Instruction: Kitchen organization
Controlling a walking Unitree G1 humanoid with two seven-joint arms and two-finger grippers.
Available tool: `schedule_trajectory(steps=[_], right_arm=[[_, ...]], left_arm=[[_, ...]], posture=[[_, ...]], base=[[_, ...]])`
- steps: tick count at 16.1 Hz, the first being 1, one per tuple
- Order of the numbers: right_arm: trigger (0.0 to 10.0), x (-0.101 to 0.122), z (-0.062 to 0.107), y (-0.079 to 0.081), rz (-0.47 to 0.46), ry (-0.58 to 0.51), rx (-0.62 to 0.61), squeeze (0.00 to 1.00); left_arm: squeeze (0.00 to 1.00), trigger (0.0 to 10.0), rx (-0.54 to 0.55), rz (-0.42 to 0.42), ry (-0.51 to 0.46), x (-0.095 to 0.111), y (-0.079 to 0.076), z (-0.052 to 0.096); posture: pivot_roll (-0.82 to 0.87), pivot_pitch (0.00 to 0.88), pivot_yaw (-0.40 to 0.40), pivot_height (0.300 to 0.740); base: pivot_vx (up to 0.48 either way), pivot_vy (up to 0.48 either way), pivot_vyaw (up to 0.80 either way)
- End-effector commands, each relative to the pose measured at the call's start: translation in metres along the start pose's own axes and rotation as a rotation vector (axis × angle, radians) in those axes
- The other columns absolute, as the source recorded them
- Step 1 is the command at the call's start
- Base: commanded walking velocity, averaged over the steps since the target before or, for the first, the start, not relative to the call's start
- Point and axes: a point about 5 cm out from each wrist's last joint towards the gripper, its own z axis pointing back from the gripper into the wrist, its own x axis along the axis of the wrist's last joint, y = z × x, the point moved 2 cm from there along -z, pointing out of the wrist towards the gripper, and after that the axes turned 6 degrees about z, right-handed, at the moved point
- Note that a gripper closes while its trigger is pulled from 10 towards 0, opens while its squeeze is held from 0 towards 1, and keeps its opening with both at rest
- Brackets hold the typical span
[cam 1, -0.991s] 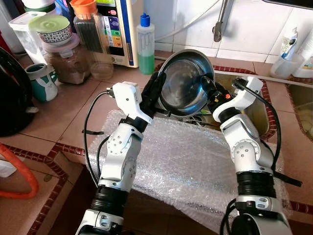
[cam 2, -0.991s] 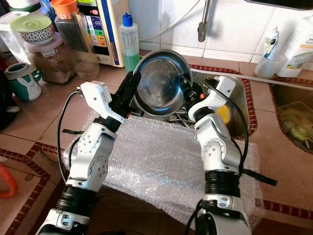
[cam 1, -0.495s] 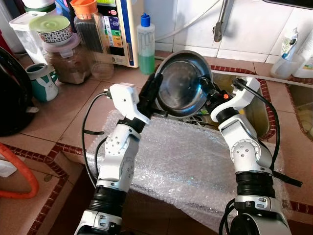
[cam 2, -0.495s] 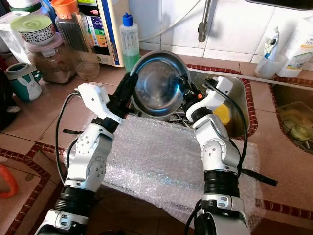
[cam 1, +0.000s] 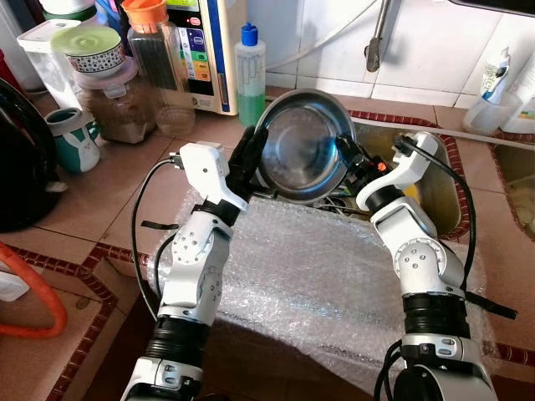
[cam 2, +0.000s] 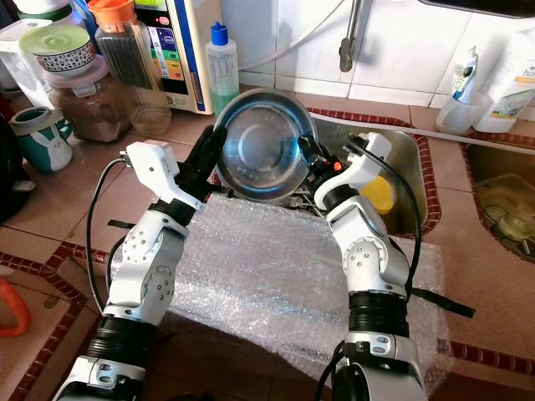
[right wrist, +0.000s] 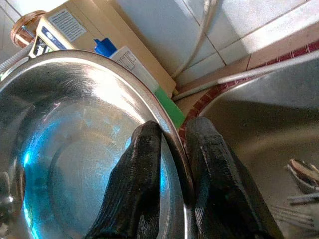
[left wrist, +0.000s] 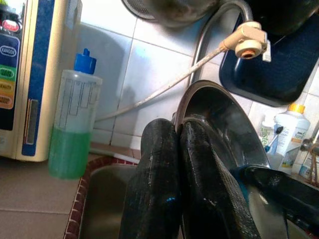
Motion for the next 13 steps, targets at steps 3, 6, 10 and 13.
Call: schedule_trajectory(steps=[3,6,10,13], right_arm=[[0.0,0.019,-0.001,0.001,-0.040,-0.082,-0.009,0.00],[0.0,0.018,0.000,0.001,-0.050,-0.079,-0.009,0.00],[0.0,0.018,-0.001,0.000,-0.049,-0.088,-0.029,0.00],[0.0,0.022,-0.003,-0.001,-0.018,-0.108,-0.066,0.00]], left_arm=[[1.00,0.0,-0.023,-0.005,0.069,-0.015,-0.004,0.003],[1.00,10.0,-0.029,-0.007,0.086,-0.017,-0.003,0.004],[1.00,10.0,-0.021,-0.006,0.101,-0.019,-0.002,0.005],[1.00,10.0,-0.025,-0.008,0.145,-0.026,-0.002,0.009]], posture=[[-0.05,0.078,0.061,0.740],[-0.04,0.081,0.061,0.740],[-0.04,0.081,0.060,0.740],[-0.03,0.083,0.059,0.740]], base=[[0.000,0.000,0.00],[0.000,0.000,0.00],[0.000,0.000,0.00],[0.000,0.000,0.00]])
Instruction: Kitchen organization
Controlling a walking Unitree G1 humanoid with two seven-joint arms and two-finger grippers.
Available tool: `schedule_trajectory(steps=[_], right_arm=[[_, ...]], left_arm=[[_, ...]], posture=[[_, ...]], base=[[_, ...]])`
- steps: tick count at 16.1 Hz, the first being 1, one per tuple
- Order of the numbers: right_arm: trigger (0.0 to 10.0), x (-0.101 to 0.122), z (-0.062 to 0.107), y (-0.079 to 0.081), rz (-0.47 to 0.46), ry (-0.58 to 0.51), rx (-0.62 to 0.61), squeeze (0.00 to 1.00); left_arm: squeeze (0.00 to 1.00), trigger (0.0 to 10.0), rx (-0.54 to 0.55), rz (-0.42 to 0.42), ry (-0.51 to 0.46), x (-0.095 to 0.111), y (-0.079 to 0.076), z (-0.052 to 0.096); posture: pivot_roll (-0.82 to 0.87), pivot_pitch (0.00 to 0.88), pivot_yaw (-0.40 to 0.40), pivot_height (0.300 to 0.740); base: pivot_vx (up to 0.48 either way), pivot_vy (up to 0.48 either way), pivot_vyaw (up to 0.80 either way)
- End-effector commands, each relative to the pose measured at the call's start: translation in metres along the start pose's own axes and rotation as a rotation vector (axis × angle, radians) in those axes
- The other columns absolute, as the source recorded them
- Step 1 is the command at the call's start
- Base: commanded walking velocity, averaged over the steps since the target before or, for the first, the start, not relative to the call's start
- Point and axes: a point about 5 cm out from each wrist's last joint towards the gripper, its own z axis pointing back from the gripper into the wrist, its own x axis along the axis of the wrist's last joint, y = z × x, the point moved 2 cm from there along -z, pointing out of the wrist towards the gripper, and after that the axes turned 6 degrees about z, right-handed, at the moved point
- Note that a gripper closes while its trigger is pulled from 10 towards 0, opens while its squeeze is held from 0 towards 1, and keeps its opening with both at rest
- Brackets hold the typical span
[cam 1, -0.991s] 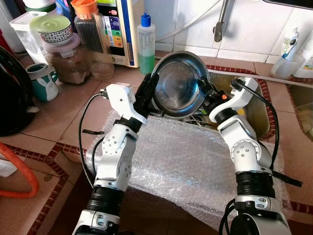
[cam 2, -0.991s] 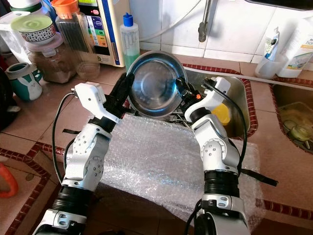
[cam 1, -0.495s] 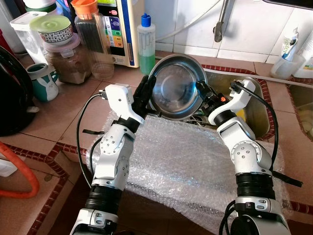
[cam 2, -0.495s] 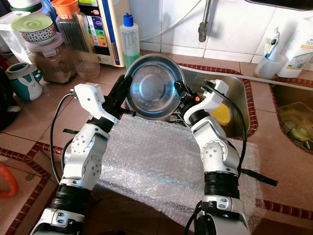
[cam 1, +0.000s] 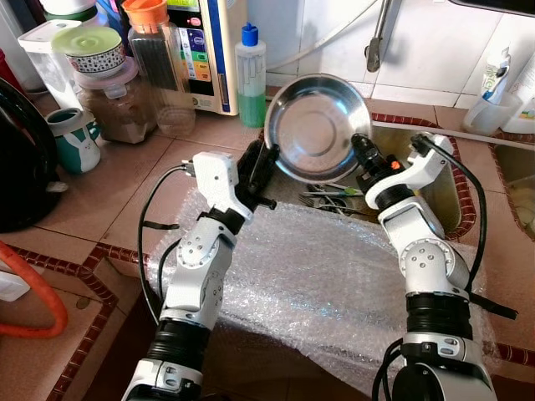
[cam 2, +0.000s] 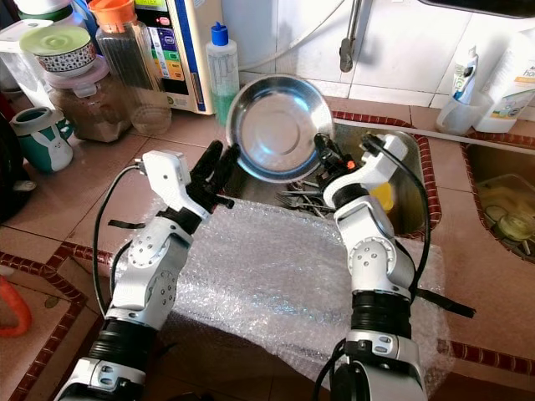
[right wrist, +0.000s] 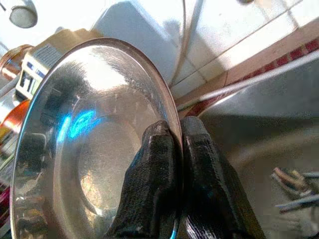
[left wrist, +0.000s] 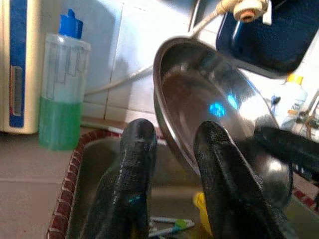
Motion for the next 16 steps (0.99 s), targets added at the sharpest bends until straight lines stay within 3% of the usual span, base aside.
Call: schedule_trajectory(steps=[1,4,6,9,10,11,14,16], right_arm=[[0.0,0.009,-0.005,0.006,0.049,-0.036,-0.003,0.00],[0.0,0.007,-0.008,-0.003,0.093,-0.043,-0.085,0.00],[0.0,0.007,-0.009,-0.032,0.180,-0.030,-0.257,0.00],[0.0,0.014,-0.006,-0.063,0.255,-0.036,-0.404,0.00],[0.0,0.023,-0.003,-0.077,0.377,-0.051,-0.466,0.00],[0.0,0.024,-0.004,-0.079,0.407,-0.048,-0.474,0.00],[0.0,0.022,-0.004,-0.092,0.425,-0.025,-0.540,0.00],[0.0,0.016,0.001,-0.102,0.422,0.004,-0.604,0.00]], left_arm=[[1.00,10.0,-0.014,-0.011,0.060,-0.010,-0.001,0.004],[1.00,10.0,-0.020,-0.008,0.123,-0.021,-0.001,0.011],[1.00,10.0,-0.012,-0.012,0.178,-0.029,0.004,0.023],[1.00,10.0,-0.002,-0.035,0.218,-0.033,0.009,0.035],[1.00,10.0,0.030,-0.083,0.256,-0.037,0.016,0.048],[1.00,10.0,0.037,-0.085,0.268,-0.038,0.019,0.055],[1.00,10.0,0.061,-0.116,0.319,-0.040,0.028,0.075],[1.00,10.0,0.060,-0.130,0.332,-0.039,0.028,0.080]], posture=[[-0.03,0.083,0.059,0.740],[-0.02,0.087,0.056,0.740],[0.01,0.091,0.055,0.740],[0.02,0.091,0.056,0.740],[0.02,0.091,0.056,0.740],[0.02,0.091,0.056,0.740],[0.07,0.089,0.068,0.740],[0.09,0.086,0.066,0.740]], base=[[0.000,0.000,0.00],[0.000,0.000,0.00],[0.000,0.000,0.00],[0.000,0.000,0.00],[0.000,0.000,0.00],[0.000,0.000,0.00],[0.000,0.000,0.00],[0.000,0.000,0.00]])
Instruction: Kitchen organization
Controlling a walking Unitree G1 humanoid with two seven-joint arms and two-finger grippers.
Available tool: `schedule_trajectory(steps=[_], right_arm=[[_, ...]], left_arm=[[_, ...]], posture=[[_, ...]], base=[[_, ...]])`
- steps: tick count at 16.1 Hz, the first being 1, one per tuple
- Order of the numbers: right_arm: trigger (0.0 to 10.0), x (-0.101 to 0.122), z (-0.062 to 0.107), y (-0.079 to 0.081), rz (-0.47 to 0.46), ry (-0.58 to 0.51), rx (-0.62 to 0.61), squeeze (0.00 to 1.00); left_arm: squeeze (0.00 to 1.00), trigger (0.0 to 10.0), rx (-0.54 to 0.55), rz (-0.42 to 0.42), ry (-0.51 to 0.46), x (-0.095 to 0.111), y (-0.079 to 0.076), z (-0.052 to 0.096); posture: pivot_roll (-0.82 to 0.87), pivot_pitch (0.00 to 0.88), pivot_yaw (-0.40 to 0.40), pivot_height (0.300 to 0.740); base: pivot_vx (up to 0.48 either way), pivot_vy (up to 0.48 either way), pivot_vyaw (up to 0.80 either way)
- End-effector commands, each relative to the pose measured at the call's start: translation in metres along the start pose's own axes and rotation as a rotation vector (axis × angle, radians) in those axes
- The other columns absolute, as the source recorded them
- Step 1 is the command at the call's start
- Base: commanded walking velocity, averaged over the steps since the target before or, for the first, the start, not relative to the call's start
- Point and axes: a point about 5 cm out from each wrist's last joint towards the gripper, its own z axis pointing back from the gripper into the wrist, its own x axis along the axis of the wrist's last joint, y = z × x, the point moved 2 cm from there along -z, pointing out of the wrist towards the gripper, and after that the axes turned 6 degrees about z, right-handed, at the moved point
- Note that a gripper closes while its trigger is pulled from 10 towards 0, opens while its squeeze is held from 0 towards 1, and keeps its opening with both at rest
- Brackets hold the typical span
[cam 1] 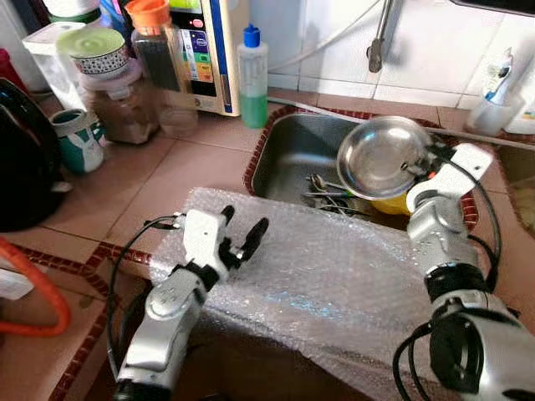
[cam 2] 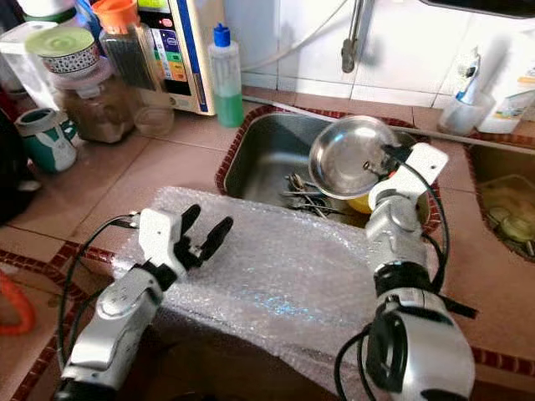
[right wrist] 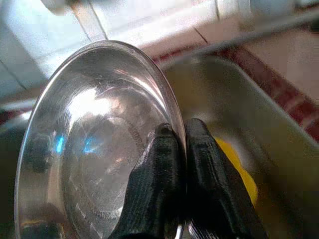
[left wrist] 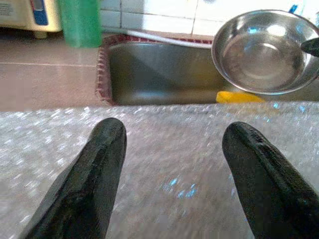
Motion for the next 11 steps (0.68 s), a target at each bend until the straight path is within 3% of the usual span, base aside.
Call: schedule_trajectory(steps=[1,4,5,6,7,8,9,10,11], right_arm=[[0.0,-0.005,0.000,-0.011,-0.004,0.019,-0.067,0.00],[0.0,-0.030,0.005,-0.032,-0.018,0.123,-0.173,0.00],[1.3,-0.033,0.006,-0.034,-0.006,0.140,-0.182,0.00],[4.2,-0.036,0.007,-0.037,0.006,0.151,-0.195,0.00],[3.3,-0.039,0.008,-0.040,0.003,0.162,-0.201,0.00],[4.5,-0.043,0.010,-0.043,0.002,0.185,-0.207,0.00],[7.7,-0.045,0.010,-0.044,-0.006,0.196,-0.215,0.00],[10.0,-0.046,0.011,-0.044,-0.008,0.204,-0.212,0.00],[10.0,-0.047,0.011,-0.044,-0.008,0.208,-0.206,0.00]], left_arm=[[1.00,10.0,-0.038,-0.021,0.028,-0.002,-0.005,0.005],[1.00,10.0,-0.068,-0.036,0.062,-0.006,-0.009,0.011],[1.00,10.0,-0.065,-0.035,0.064,-0.007,-0.009,0.011],[1.00,10.0,-0.062,-0.032,0.065,-0.006,-0.010,0.011],[1.00,10.0,-0.057,-0.027,0.062,-0.006,-0.012,0.009],[1.00,10.0,-0.056,-0.023,0.060,-0.005,-0.015,0.008],[1.00,10.0,-0.056,-0.021,0.059,-0.005,-0.016,0.007],[1.00,10.0,-0.058,-0.020,0.060,-0.005,-0.017,0.007],[1.00,10.0,-0.058,-0.018,0.061,-0.005,-0.018,0.007]], posture=[[0.10,0.086,0.067,0.740],[0.10,0.082,0.067,0.740],[0.10,0.080,0.067,0.740],[0.10,0.079,0.067,0.740],[0.10,0.079,0.068,0.740],[0.10,0.077,0.069,0.740],[0.10,0.076,0.070,0.740],[0.10,0.076,0.070,0.740],[0.11,0.076,0.072,0.740]], base=[[0.000,0.000,0.00],[0.000,0.000,0.00],[0.000,0.000,0.00],[0.000,0.000,0.00],[0.000,0.000,0.00],[0.000,0.000,0.00],[0.000,0.000,0.00],[0.000,0.000,0.00],[0.000,0.000,0.00]])
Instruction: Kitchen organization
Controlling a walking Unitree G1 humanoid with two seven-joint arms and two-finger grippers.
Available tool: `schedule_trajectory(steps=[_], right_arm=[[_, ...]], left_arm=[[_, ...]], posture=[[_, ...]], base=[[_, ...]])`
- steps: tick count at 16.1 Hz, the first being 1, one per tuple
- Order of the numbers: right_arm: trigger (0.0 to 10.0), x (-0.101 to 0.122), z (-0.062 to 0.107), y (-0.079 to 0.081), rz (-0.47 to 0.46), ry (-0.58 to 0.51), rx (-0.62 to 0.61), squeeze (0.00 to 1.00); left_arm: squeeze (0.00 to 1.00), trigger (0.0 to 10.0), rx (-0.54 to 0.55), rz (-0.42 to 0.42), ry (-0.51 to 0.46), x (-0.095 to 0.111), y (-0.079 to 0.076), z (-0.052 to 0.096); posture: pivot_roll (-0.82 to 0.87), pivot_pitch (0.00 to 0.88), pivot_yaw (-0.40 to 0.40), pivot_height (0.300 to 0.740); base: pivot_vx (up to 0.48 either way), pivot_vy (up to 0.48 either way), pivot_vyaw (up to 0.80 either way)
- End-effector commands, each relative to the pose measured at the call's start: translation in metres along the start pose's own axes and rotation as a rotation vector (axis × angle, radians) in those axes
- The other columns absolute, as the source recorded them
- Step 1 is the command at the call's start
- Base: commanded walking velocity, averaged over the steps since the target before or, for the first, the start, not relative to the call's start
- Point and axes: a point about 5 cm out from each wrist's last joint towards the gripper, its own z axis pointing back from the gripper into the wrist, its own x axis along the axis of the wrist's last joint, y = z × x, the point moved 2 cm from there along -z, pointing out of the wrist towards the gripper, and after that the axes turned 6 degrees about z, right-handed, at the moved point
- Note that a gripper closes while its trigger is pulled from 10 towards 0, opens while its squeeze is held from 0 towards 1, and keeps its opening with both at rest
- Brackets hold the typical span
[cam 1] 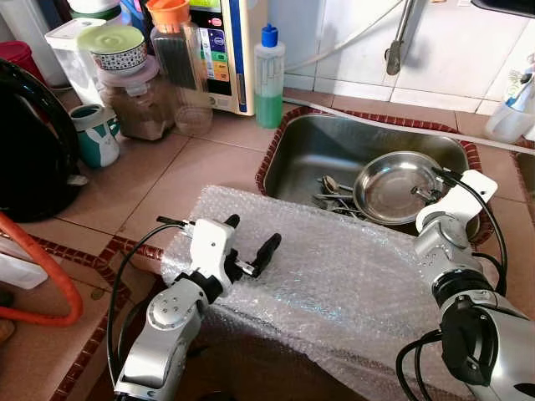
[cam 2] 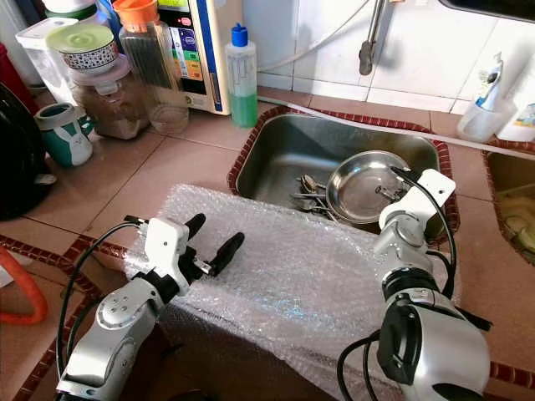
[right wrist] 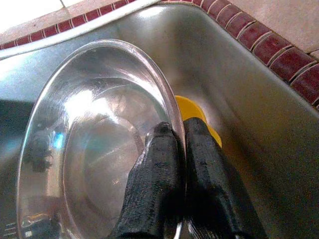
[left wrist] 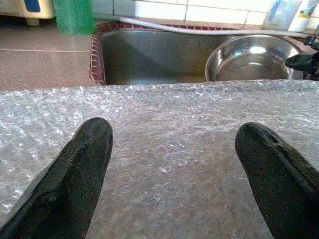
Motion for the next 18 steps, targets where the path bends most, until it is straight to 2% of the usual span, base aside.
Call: schedule_trajectory(steps=[1,7,15,18], right_arm=[[10.0,-0.024,0.004,-0.012,-0.006,0.100,-0.048,1.00],[10.0,-0.027,0.005,-0.005,-0.020,0.112,-0.032,1.00],[10.0,-0.034,0.007,-0.010,-0.033,0.113,-0.014,1.00],[10.0,-0.035,0.010,0.007,-0.034,0.085,0.082,1.00]], left_arm=[[1.00,10.0,0.002,-0.009,0.013,-0.001,-0.002,0.002],[1.00,10.0,-0.008,-0.013,0.022,0.000,-0.003,0.000],[1.00,10.0,-0.042,-0.016,-0.014,0.012,-0.011,-0.008],[1.00,10.0,-0.017,0.004,-0.023,0.016,-0.009,-0.010]], posture=[[0.11,0.076,0.074,0.740],[0.11,0.076,0.077,0.740],[0.10,0.076,0.076,0.740],[0.09,0.073,0.076,0.740]], base=[[0.000,0.000,0.00],[0.000,0.000,0.00],[0.000,0.000,0.00],[0.000,0.000,0.00]])
